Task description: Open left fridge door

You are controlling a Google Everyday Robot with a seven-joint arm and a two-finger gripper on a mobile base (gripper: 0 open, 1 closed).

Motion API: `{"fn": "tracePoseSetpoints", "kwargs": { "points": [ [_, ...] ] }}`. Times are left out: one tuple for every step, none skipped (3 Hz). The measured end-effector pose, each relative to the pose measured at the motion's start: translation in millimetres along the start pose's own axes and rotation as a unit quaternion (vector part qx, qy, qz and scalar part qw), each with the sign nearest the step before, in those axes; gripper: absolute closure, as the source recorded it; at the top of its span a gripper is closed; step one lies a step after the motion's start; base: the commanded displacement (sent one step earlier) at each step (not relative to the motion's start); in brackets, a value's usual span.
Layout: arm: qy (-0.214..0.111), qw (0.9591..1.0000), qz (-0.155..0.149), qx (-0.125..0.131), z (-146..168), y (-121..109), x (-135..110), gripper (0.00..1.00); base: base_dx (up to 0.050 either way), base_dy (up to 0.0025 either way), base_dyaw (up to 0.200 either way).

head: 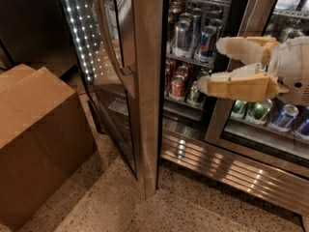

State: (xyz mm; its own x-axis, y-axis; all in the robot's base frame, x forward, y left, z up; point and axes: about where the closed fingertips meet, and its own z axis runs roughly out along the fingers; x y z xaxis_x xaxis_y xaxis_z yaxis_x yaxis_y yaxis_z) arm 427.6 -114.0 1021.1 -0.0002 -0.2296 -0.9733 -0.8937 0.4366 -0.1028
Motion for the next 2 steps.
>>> {"fn": "tracePoseSetpoints", "kwargs": {
  "points": [
    [0.000,1.0000,0.000,0.000,0.2,0.2,-0.3,0.00,0.000,0.00000,0.000],
    [0.000,1.0000,0.000,0.000,0.3,0.3,-0.3,0.00,0.000,0.00000,0.000]
  ]
}}
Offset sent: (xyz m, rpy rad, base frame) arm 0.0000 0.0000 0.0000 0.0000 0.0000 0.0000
